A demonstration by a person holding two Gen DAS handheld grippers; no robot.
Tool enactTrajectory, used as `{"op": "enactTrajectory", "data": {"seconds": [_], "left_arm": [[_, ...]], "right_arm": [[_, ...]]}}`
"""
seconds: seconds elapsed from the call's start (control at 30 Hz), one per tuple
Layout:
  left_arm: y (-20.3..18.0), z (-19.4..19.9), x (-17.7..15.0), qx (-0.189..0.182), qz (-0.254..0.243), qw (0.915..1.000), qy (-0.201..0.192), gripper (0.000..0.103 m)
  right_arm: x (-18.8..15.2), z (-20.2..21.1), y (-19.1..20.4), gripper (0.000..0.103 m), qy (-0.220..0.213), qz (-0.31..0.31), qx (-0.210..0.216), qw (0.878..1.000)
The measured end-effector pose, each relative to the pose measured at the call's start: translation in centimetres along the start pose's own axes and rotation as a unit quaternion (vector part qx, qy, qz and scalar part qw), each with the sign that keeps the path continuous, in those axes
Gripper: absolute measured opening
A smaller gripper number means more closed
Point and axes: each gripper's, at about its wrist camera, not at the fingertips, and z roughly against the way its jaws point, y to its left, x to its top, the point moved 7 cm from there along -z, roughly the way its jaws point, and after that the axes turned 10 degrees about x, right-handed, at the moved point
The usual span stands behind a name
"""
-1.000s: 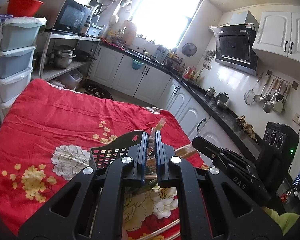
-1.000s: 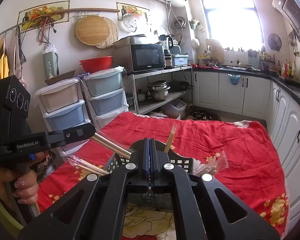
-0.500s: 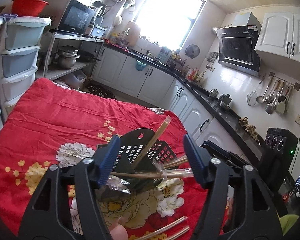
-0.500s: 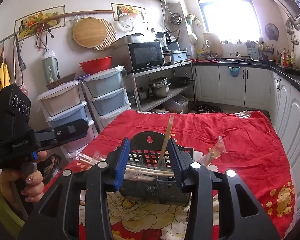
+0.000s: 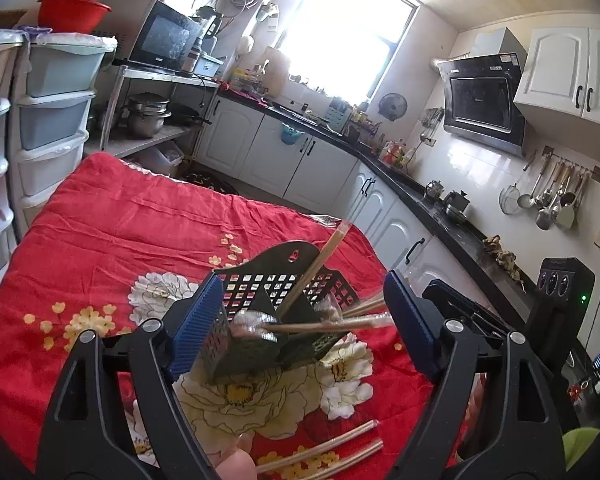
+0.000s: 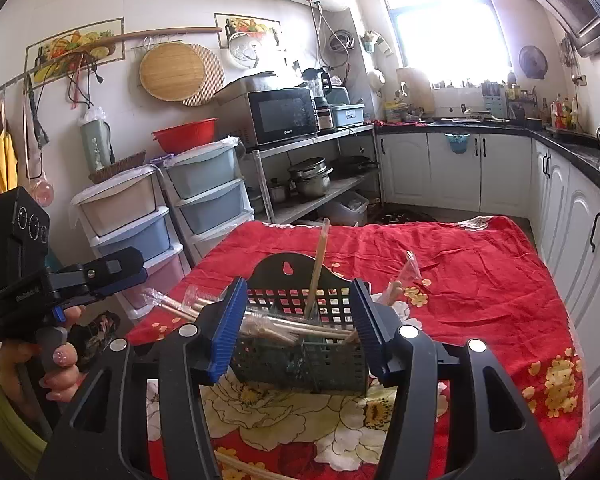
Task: Organize utensils
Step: 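Open the right tool to drop its chopstick in the caddy while the left tool releases its own, then move both open tools back from the caddy toward the remaining wrapped chopsticks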
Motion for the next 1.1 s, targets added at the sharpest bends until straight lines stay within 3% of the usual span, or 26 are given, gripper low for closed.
{"op": "enactTrajectory", "data": {"seconds": [0.43, 1.1], "left_arm": [[0.2, 1.2, -2.2, 0.013, -0.014, 0.9998, 0.002, 0.092], [1.5, 1.1, -6.4, 0.027, 0.003, 0.999, 0.036, 0.092]], "right_arm": [[-1.5, 1.1, 0.9, 0.061, 0.001, 0.005, -0.005, 1.0], [-5.1, 1.6, 0.9, 0.062, 0.028, -0.003, -0.005, 1.0]]}}
